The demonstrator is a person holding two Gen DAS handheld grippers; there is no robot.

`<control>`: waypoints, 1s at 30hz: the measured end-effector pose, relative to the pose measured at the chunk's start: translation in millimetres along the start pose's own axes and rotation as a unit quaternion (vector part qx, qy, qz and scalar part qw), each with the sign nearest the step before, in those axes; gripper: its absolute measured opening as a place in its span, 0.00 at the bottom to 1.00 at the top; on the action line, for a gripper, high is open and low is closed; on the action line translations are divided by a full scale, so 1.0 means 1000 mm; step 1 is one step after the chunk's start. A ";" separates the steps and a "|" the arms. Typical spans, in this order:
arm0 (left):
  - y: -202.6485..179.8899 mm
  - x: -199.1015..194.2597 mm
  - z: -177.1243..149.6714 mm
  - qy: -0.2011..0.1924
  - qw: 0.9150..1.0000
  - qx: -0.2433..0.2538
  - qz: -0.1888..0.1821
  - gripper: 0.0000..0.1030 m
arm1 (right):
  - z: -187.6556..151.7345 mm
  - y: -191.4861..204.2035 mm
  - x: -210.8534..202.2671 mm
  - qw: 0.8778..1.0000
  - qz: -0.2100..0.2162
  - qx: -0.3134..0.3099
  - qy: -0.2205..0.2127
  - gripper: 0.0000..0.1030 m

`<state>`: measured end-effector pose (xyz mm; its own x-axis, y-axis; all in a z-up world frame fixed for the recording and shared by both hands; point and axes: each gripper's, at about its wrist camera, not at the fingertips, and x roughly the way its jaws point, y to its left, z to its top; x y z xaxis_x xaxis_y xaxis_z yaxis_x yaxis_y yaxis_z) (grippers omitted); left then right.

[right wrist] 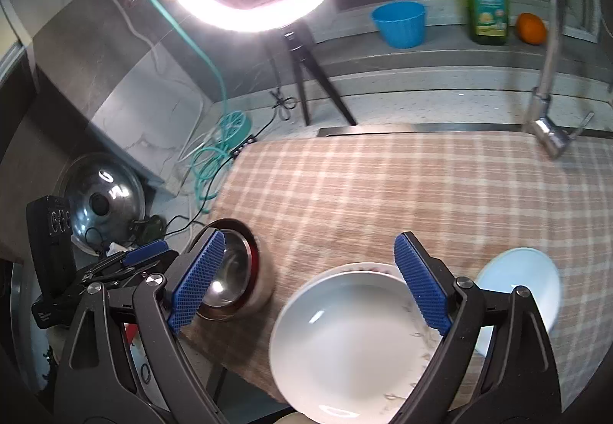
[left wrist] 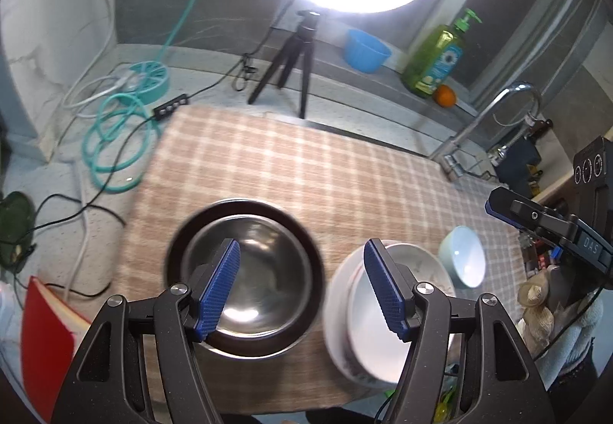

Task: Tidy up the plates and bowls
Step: 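Move the right gripper to the rim of the pale blue-white bowl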

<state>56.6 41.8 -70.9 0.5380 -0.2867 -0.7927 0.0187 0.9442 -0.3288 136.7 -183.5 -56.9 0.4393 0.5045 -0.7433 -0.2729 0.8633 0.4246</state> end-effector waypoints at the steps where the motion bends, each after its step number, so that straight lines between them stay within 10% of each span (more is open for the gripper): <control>1: -0.005 0.001 0.000 0.000 1.000 0.003 -0.002 0.65 | 0.000 -0.007 -0.005 1.000 -0.005 0.004 -0.003 0.90; 30: -0.165 0.111 -0.011 0.085 0.987 0.108 -0.088 0.65 | -0.061 -0.210 -0.068 0.984 -0.108 0.141 -0.010 0.90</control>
<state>104.6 -147.9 -110.3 0.3622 -0.4554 -0.8133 0.2884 0.8845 -0.3668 111.8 -399.7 -127.3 0.4778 0.3069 -0.8231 0.0763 0.9189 0.3870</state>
